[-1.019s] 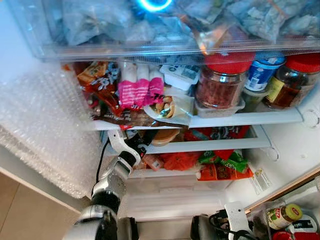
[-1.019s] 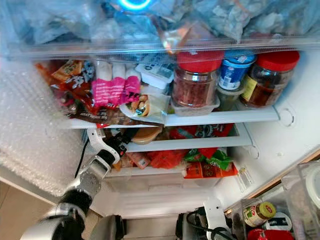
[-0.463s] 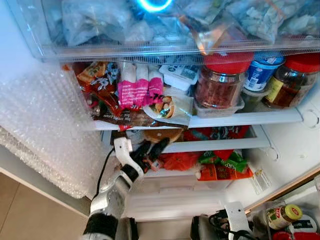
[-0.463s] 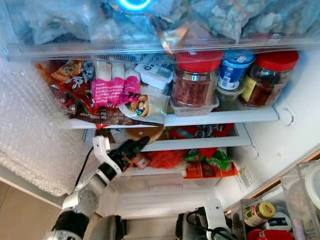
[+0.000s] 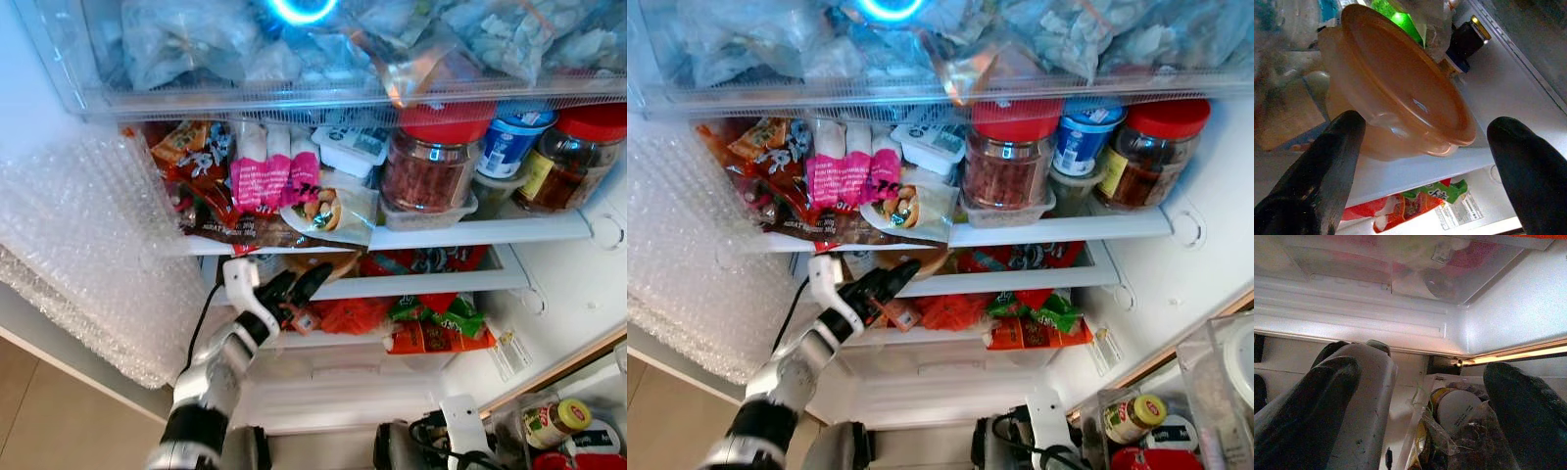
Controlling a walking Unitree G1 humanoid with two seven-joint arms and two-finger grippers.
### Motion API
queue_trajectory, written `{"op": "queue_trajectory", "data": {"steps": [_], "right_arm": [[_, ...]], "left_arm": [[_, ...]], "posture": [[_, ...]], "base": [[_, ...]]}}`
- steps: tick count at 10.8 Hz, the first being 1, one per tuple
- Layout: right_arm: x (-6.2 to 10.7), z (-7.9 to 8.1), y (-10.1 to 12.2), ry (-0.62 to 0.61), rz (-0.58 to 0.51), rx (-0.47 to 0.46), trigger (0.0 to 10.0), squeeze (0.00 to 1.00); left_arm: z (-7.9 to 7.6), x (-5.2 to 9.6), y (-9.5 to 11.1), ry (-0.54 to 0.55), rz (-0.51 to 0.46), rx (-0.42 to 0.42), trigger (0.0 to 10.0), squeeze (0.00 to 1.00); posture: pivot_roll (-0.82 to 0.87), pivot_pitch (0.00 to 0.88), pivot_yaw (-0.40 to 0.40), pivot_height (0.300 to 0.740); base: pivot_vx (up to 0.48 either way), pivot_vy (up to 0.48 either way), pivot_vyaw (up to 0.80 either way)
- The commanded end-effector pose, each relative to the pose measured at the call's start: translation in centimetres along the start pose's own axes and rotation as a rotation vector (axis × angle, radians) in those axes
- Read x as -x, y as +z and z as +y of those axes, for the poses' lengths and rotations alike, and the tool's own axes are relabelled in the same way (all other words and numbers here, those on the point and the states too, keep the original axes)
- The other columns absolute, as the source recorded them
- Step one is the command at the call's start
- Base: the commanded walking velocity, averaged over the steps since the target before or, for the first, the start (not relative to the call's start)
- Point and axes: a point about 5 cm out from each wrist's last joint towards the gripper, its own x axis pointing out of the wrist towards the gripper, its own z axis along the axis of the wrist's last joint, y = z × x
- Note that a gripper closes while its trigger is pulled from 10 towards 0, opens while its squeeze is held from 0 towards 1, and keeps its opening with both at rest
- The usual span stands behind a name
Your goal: Restocking fridge
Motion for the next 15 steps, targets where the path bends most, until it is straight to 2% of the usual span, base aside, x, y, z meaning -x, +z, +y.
{"op": "queue_trajectory", "data": {"steps": [1,3,5,6,9,10,12,14,15], "right_arm": [[1.0,0.9,-4.0,0.027,0.162,0.001,10.0,0.0],[1.1,0.9,-4.1,0.027,0.163,0.002,10.0,0.0],[1.1,0.8,-4.1,0.025,0.165,0.001,10.0,0.0],[1.1,0.8,-4.2,0.026,0.165,0.002,10.0,0.0],[1.1,0.8,-4.1,0.031,0.165,0.01,10.0,0.0],[1.1,0.8,-4.1,0.03,0.165,0.01,10.0,0.0],[1.1,0.9,-4.1,0.03,0.164,0.011,10.0,0.0],[1.0,0.9,-4.0,0.032,0.163,0.011,10.0,0.0],[1.0,0.9,-4.0,0.033,0.163,0.013,10.0,0.0]], "left_arm": [[0.1,-0.2,-0.3,-0.007,0.026,0.0,10.0,0.0],[0.3,-0.7,0.0,-0.017,0.05,-0.017,10.0,0.0],[0.4,-0.2,-0.3,-0.016,0.062,-0.03,10.0,0.0],[0.4,0.0,-0.5,-0.02,0.069,-0.062,10.0,0.0],[-1.1,0.8,-1.2,-0.055,0.095,-0.284,10.0,0.0],[-1.2,0.9,-1.3,-0.051,0.097,-0.321,10.0,0.0],[-1.5,2.1,-1.6,-0.007,0.091,-0.502,10.0,0.0],[-1.0,3.5,-1.3,0.069,0.078,-0.635,10.0,0.0],[-0.3,4.3,-1.2,0.138,0.065,-0.671,10.0,0.0]], "posture": [[-0.1,0.132,0.026,0.62],[-0.1,0.134,0.028,0.62],[-0.1,0.134,0.03,0.62],[-0.1,0.135,0.029,0.62],[-0.09,0.121,0.031,0.62],[-0.09,0.121,0.031,0.62],[-0.09,0.111,0.037,0.62],[-0.08,0.118,0.037,0.62],[-0.08,0.121,0.037,0.62]], "base": [[0.0,0.0,0.0],[0.0,0.0,0.0],[0.0,0.0,0.0],[0.0,0.0,0.0],[0.0,0.0,0.0],[0.0,0.0,0.0],[0.0,0.0,0.0],[0.0,0.0,0.0],[0.0,0.0,0.0]]}}
